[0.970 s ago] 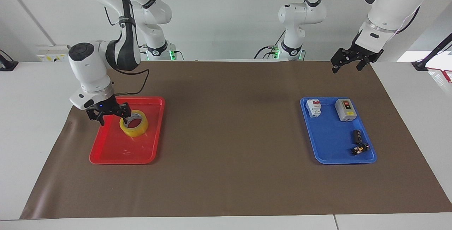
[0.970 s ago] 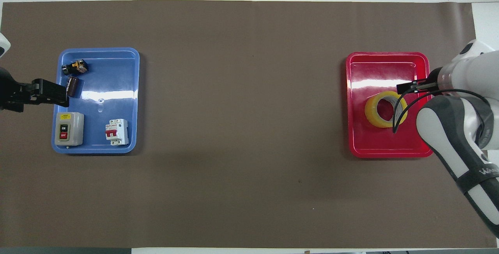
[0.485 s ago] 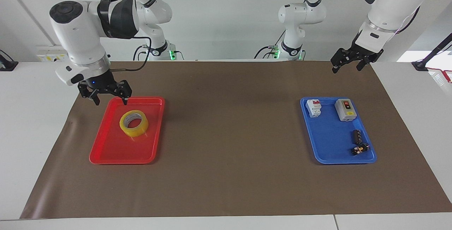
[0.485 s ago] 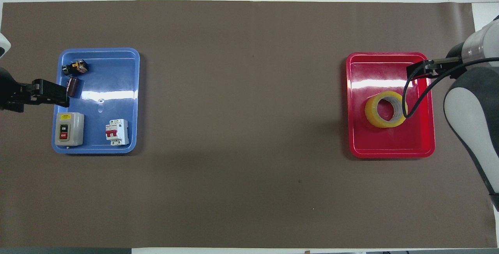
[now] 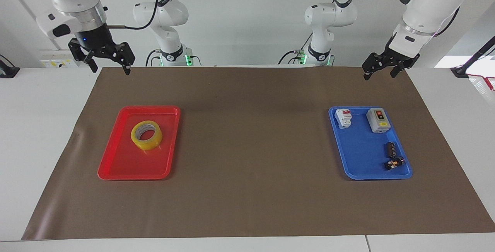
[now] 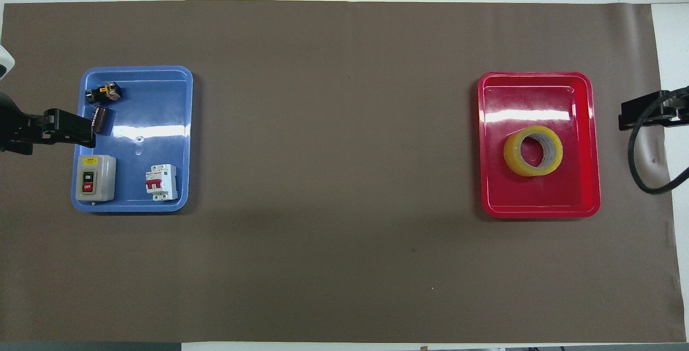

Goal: Place and move tape with both arms

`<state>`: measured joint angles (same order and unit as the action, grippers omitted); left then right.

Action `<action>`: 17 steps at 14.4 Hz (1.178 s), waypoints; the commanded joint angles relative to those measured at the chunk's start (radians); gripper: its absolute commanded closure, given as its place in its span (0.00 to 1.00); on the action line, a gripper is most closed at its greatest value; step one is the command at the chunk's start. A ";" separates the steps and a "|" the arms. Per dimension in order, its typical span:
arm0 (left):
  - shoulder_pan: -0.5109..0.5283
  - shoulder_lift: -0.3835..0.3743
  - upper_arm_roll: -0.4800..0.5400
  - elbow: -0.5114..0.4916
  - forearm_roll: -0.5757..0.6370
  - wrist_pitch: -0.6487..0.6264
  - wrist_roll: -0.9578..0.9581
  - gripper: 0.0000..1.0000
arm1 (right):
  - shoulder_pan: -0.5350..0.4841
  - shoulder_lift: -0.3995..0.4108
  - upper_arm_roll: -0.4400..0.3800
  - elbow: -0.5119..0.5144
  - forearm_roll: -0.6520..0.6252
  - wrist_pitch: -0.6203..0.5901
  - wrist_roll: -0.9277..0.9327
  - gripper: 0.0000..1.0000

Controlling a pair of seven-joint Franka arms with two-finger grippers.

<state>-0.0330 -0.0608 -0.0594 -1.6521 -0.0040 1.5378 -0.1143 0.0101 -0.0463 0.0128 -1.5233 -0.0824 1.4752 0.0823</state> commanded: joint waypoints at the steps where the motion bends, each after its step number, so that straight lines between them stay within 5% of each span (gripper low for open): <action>1: 0.010 -0.021 0.000 -0.023 -0.021 0.018 0.008 0.00 | 0.001 -0.007 0.007 -0.024 0.006 -0.003 -0.004 0.00; 17: 0.010 -0.021 0.000 -0.023 -0.021 0.019 0.008 0.00 | -0.009 -0.018 -0.001 -0.057 0.050 0.040 -0.096 0.00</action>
<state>-0.0330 -0.0608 -0.0594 -1.6521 -0.0040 1.5378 -0.1143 0.0062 -0.0442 0.0094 -1.5535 -0.0401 1.4965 0.0064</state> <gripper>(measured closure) 0.000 0.000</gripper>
